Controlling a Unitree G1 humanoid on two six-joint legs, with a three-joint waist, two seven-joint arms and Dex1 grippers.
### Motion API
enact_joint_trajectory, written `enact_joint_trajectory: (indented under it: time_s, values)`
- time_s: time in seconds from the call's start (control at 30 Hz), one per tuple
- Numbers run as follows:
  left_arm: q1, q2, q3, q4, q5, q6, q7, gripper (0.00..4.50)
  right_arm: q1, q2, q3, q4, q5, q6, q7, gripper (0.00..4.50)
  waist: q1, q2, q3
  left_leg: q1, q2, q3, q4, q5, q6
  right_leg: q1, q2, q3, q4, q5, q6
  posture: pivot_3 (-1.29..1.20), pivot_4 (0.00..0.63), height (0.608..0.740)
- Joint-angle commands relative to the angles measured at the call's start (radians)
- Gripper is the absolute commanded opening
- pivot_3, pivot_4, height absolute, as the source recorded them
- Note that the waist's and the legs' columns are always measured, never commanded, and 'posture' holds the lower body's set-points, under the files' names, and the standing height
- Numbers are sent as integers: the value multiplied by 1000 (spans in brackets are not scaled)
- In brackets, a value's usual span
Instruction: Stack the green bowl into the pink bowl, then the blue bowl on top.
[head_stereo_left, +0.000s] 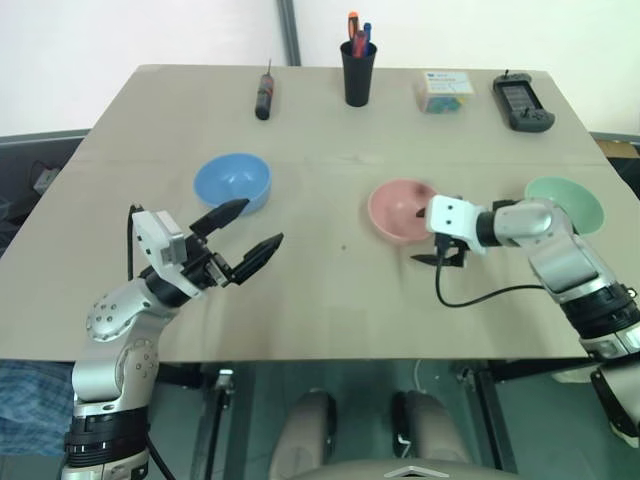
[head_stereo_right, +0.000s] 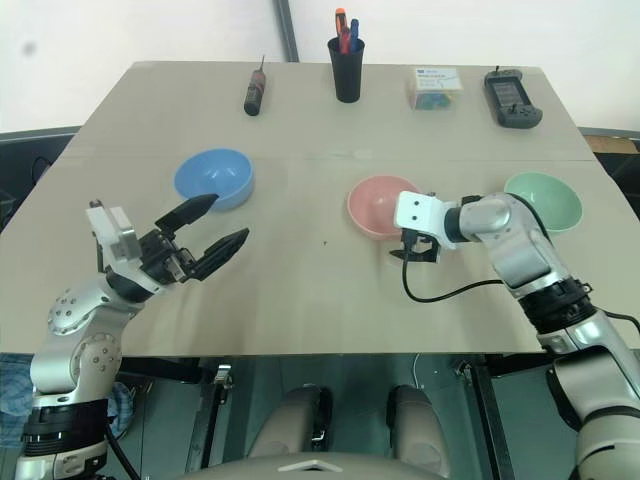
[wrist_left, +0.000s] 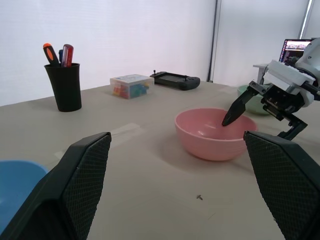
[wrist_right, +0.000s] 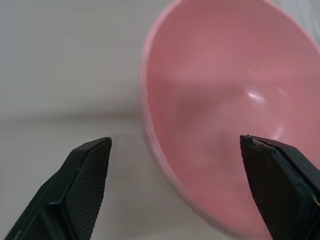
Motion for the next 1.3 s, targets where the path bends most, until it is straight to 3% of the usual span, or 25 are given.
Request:
enact_joint_trajectory:
  time_s: [0.03,0.2,0.23,0.73,1.23,1.27,1.3]
  values:
    - [9,6,20,-49,-9,-15,5,4500,-31,16,5,-25,-15,-3,16,2736,0,0,0,0,0,0,0,0,0,0,0,0,0,0,0,0,150,740]
    - [17,13,23,-48,-9,-15,0,4500,-29,24,15,-73,-33,11,34,376,1,0,0,0,0,0,0,0,0,0,0,0,0,0,0,0,150,740]
    - [16,14,22,-45,-7,-16,-1,4500,-29,26,15,-83,-32,17,37,154,1,0,0,0,0,0,0,0,0,0,0,0,0,0,0,0,150,740]
    - [-15,22,11,-7,4,-23,-27,4500,-45,63,73,-292,-86,111,84,154,-1,0,0,0,0,0,0,0,0,0,0,0,0,0,0,0,150,740]
    - [-33,15,8,12,7,-22,-52,4500,-52,89,148,-352,-111,266,143,154,-1,0,0,0,0,-1,0,0,0,0,0,-1,0,0,0,0,150,740]
    - [-35,15,8,11,6,-22,-55,4500,-48,84,148,-360,-105,278,152,793,-1,0,0,0,0,-1,0,0,0,0,0,-1,0,0,0,0,150,740]
    - [-36,14,7,11,5,-22,-56,4500,-46,79,147,-369,-101,290,161,989,-1,0,0,0,0,-1,0,0,0,0,0,-1,0,0,0,0,150,740]
